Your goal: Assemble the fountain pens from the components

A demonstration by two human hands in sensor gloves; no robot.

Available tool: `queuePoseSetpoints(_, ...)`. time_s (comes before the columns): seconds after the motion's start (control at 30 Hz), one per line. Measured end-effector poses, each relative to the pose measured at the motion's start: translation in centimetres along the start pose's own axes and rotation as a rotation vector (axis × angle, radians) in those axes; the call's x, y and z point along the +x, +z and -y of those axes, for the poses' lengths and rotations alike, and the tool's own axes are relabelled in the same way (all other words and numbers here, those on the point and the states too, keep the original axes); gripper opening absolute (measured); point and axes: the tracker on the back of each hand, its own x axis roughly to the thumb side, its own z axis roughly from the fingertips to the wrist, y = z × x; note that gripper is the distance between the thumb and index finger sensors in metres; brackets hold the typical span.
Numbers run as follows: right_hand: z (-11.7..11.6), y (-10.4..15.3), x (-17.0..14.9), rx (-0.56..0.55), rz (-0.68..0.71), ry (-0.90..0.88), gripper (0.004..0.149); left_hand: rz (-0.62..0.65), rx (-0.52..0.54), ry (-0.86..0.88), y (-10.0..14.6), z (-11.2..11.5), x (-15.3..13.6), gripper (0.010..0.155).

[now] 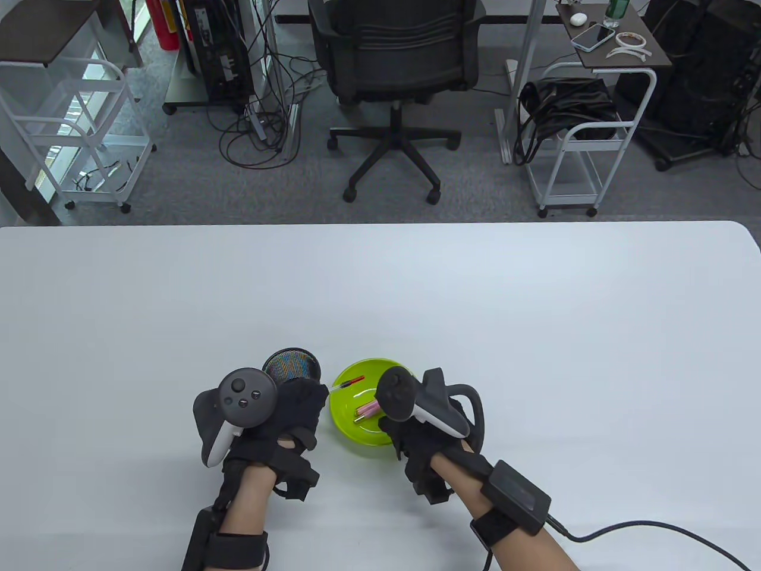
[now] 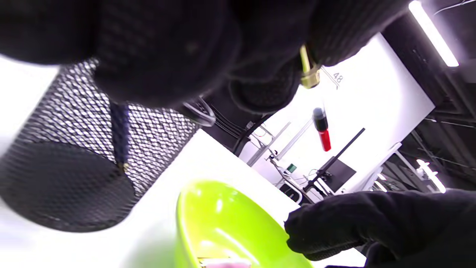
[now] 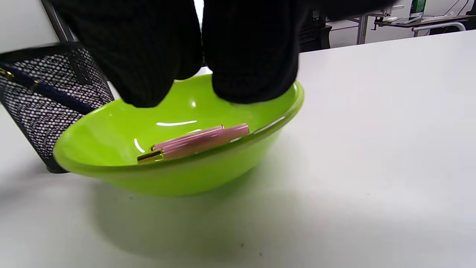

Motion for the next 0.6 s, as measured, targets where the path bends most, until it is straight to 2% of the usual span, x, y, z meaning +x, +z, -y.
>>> queuePoseSetpoints(0.27, -1.5, -3.4, 2.5, 0.117, -0.074, 0.169, 0.056, -0.048, 0.047, -0.033, 0.2, -0.8, -0.4, 0.049)
queuePoseSetpoints(0.37, -2.1, -4.0, 3.1, 0.121, -0.081, 0.22, 0.058, -0.066, 0.059, -0.031, 0.2, -1.0, -0.6, 0.049)
queuePoseSetpoints(0.5, -2.9, -4.3, 3.8, 0.099, -0.082, 0.295, 0.062, -0.11, 0.121, -0.167, 0.5, -2.0, -0.8, 0.049)
queuePoseSetpoints(0.6, -3.4, -4.5, 4.1, 0.102, -0.075, 0.315, 0.06, -0.131, 0.138, -0.118, 0.5, -2.4, -1.2, 0.05)
